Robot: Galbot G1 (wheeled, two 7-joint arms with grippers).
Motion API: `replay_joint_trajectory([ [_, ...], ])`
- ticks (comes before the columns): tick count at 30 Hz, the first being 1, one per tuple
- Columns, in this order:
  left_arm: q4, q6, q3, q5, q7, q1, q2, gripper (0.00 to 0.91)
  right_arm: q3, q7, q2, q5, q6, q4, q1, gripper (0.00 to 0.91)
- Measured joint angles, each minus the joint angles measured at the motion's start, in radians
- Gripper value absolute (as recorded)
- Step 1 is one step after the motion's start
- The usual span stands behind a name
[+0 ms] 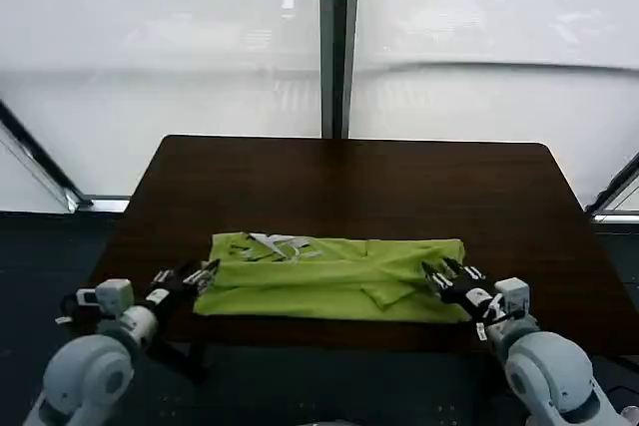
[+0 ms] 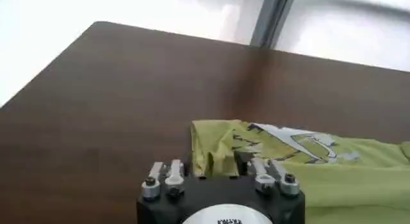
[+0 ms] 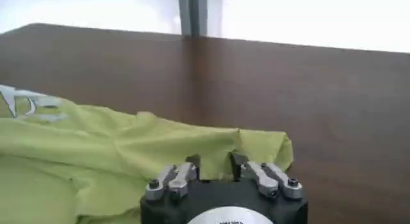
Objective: Fold and organize the clothes.
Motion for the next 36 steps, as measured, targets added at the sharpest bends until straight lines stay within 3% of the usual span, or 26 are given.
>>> replay_joint_trajectory([
  [17,0.151,-0.009,0.102,0.022,-0.018,-0.200,-0.023,0.878,0.020,0.047,0.076,0.009,-0.005,-0.131,0.124,0.878],
  [21,0.184,-0.007,0.120,0.023,-0.018,-0.225,-0.035,0.868,0.017,0.047,0.089,0.005,-0.004,-0.152,0.140,0.741],
  [22,0.192,-0.007,0.124,0.023,-0.018,-0.230,-0.037,0.751,0.015,0.047,0.092,0.005,-0.004,-0.157,0.144,0.702],
  [23,0.201,-0.006,0.127,0.023,-0.018,-0.234,-0.040,0.751,0.014,0.047,0.095,0.004,-0.004,-0.161,0.147,0.663],
  [25,0.210,-0.005,0.131,0.023,-0.018,-0.238,-0.042,0.390,0.011,0.047,0.099,0.000,-0.004,-0.169,0.152,0.556],
  [28,0.215,-0.005,0.136,0.023,-0.018,-0.240,-0.042,0.156,0.006,0.046,0.108,-0.009,-0.002,-0.183,0.156,0.478],
  [31,0.217,-0.005,0.141,0.023,-0.017,-0.239,-0.045,0.146,0.003,0.044,0.115,-0.013,0.000,-0.195,0.155,0.283],
  [32,0.218,-0.005,0.143,0.023,-0.017,-0.238,-0.047,0.137,0.002,0.043,0.117,-0.014,0.001,-0.198,0.154,0.117],
  [34,0.219,-0.005,0.144,0.023,-0.015,-0.238,-0.049,0.127,0.002,0.042,0.121,-0.014,0.002,-0.200,0.154,0.039],
  [36,0.220,-0.007,0.146,0.023,-0.012,-0.239,-0.051,0.098,0.002,0.042,0.124,-0.015,0.003,-0.201,0.155,0.020],
])
